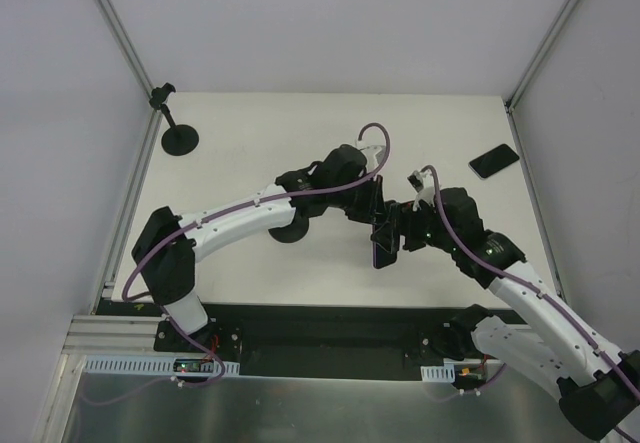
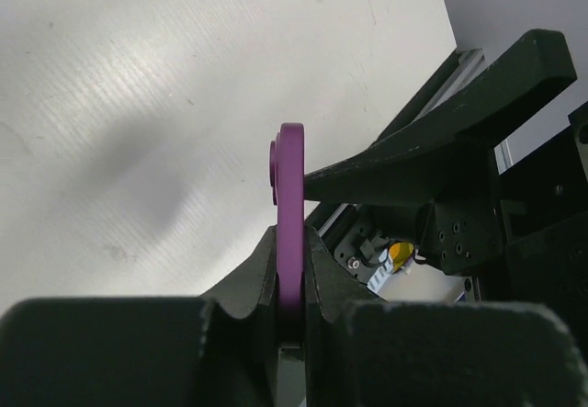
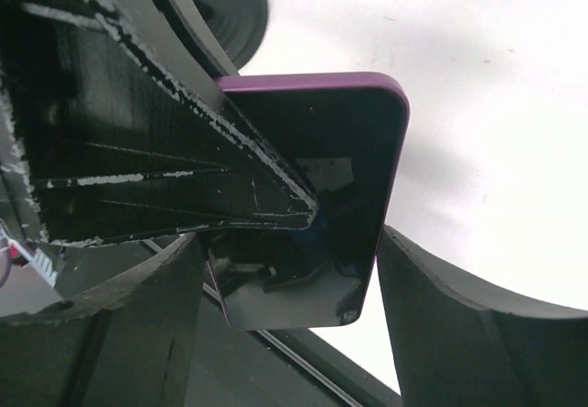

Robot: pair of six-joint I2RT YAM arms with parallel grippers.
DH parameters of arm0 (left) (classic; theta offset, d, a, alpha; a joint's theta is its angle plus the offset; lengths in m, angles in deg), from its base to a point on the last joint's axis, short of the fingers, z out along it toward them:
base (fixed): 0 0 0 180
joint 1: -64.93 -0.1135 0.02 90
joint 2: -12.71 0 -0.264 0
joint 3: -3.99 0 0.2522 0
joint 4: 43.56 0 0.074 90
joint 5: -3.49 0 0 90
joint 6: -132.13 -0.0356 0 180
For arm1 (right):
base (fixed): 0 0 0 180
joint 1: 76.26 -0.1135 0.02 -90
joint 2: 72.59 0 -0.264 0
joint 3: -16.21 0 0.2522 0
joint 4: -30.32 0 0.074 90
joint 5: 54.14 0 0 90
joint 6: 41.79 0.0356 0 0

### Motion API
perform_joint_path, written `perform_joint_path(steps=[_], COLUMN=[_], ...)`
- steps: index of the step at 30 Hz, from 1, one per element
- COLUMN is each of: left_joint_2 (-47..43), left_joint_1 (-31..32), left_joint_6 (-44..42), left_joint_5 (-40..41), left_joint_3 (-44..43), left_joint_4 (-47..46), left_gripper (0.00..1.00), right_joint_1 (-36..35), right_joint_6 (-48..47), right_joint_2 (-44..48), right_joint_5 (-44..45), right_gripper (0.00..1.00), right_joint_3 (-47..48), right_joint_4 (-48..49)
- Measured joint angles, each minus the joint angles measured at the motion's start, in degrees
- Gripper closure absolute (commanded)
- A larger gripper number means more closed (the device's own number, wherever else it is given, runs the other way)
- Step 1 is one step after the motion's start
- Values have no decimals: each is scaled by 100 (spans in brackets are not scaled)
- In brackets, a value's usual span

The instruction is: Place the phone on the phone stand

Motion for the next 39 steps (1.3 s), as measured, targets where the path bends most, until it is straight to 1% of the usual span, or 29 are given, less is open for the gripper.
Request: perform_joint_path(steps=[1, 2, 3, 4, 5, 6, 11, 14, 17, 20, 23, 24, 25, 27, 32, 33, 35, 38, 39], left_joint_2=[-87, -208, -323, -494, -719, -929, -2181, -2914, -3560, -4194, -4922, -5171, -5377, -5781, -6398, -6459, -6572, -6682, -6699], left_joint_1=[2, 2, 2, 13, 37, 42, 0, 0, 0, 0, 0, 0, 0, 0, 0, 0, 0, 0, 0], left_joint_6=[-37, -83, -138, -195, -264, -341, -531, -570, -625, -682, -780, -791, -789, -776, -603, -577, -501, -439, -433], left_joint_5=[28, 83, 140, 232, 407, 544, 1025, 1292, 1659, 2002, 2267, 2343, 2437, 2647, 3220, 3279, 3414, 3547, 3587], left_joint_3=[28, 57, 83, 116, 131, 133, 282, 391, 562, 778, 907, 914, 916, 916, 957, 975, 1019, 1051, 1058], left_joint_4=[37, 127, 203, 295, 452, 579, 1198, 1447, 1797, 2184, 2653, 2802, 2944, 3283, 4212, 4334, 4612, 4850, 4903], left_gripper=[100, 100, 100, 100, 100, 100, 100, 100, 100, 100, 100, 100, 100, 100, 100, 100, 100, 100, 100], right_joint_1=[-22, -44, -61, -94, -109, -109, -42, -39, -48, -221, -750, -957, -1130, -1451, -2114, -2190, -2374, -2487, -2507], right_joint_6=[-4, -11, -15, -4, 28, 52, 168, 304, 354, 378, 393, 404, 422, 435, 361, 354, 319, 299, 293], right_joint_2=[-68, -146, -205, -278, -317, -315, 13, 319, 378, 48, -597, -887, -1231, -1906, -3399, -3486, -3958, -4422, -4544], right_joint_5=[-39, -127, -214, -330, -481, -608, -1040, -1311, -1314, -1084, -470, -223, -17, 439, 1478, 1530, 1773, 1947, 2013], right_gripper=[27, 22, 19, 6, 1, 3, 4, 4, 4, 3, 16, 28, 34, 44, 45, 46, 46, 53, 58], right_joint_3=[92, 188, 284, 407, 518, 581, 562, 505, 511, 595, 883, 1058, 1263, 1755, 2881, 2940, 3309, 3628, 3709], right_joint_4=[-63, -103, -142, -177, -190, -201, -326, -179, 17, 59, 46, 44, 44, 52, 216, 240, 214, 271, 273])
